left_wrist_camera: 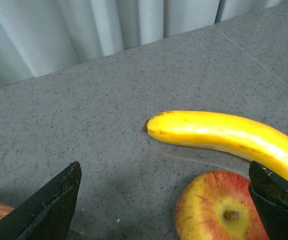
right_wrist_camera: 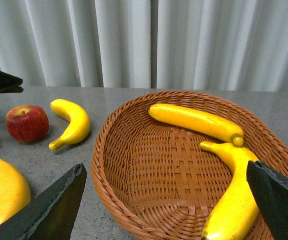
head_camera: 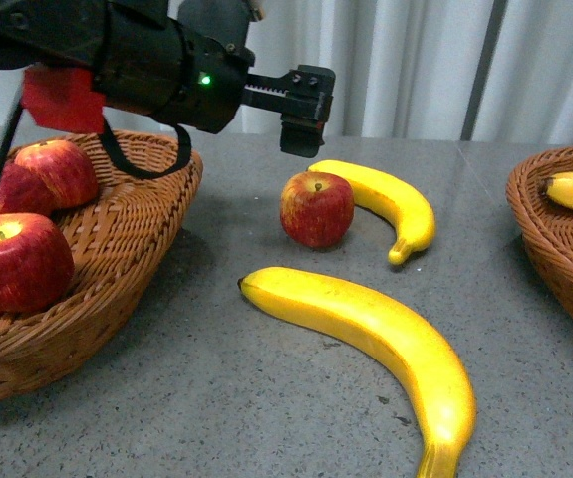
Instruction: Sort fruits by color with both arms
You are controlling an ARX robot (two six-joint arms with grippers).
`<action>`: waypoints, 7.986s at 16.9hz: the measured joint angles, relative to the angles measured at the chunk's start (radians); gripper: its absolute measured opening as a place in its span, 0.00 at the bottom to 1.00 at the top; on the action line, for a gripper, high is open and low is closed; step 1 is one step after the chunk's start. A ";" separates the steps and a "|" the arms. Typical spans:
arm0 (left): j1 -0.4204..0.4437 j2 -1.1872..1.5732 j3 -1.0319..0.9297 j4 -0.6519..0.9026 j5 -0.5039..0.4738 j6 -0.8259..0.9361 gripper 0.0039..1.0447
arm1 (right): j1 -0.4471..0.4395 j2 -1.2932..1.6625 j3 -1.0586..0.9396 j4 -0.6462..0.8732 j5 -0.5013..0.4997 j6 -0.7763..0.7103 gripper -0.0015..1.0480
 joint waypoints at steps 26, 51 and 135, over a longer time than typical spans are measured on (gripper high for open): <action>-0.036 0.076 0.068 -0.092 -0.083 0.065 0.62 | 0.000 0.000 0.000 0.000 0.000 0.000 0.94; -0.017 -0.597 -0.472 0.181 -0.488 0.029 0.91 | 0.000 0.000 0.000 0.000 0.000 0.000 0.94; 0.372 -1.944 -1.281 -0.264 -0.100 -0.114 0.94 | 0.472 1.723 0.797 0.119 -0.154 -0.243 0.94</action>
